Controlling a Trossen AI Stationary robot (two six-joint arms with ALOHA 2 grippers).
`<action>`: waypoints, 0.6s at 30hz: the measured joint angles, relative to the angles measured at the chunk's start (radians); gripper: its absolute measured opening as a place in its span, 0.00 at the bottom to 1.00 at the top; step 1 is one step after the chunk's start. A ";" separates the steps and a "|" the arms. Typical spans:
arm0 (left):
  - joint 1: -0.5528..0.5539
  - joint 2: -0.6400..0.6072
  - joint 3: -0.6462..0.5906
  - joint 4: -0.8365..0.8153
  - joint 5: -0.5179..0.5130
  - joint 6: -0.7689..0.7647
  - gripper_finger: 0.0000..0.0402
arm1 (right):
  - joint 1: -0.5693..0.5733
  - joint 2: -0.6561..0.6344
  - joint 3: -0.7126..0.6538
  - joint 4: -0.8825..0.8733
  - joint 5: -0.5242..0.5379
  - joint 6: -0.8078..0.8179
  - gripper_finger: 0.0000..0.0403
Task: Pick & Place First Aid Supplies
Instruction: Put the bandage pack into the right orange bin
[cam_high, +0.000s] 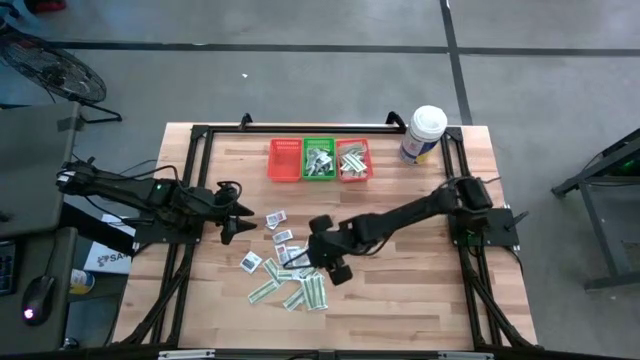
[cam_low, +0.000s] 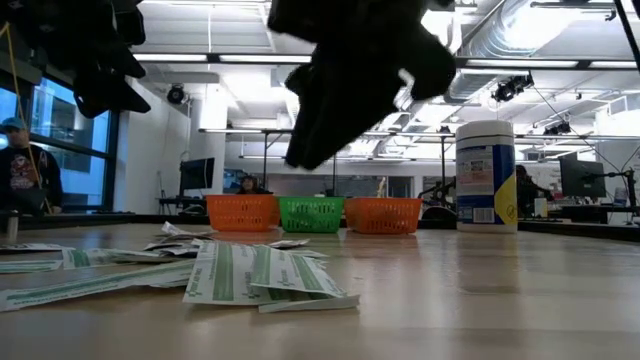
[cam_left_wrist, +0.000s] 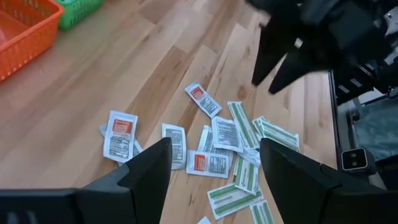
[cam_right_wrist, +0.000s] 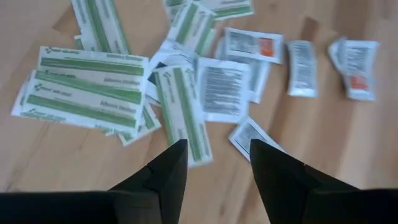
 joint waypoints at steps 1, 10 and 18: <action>0.000 0.000 0.000 0.000 0.000 0.000 0.60 | 0.005 0.015 0.000 0.017 -0.003 -0.008 0.42; 0.000 0.000 0.000 -0.001 0.002 -0.006 0.60 | 0.023 0.114 0.000 0.082 0.008 -0.049 0.42; 0.000 0.000 0.000 -0.002 0.020 -0.008 0.60 | 0.024 0.132 0.000 0.086 -0.022 -0.065 0.42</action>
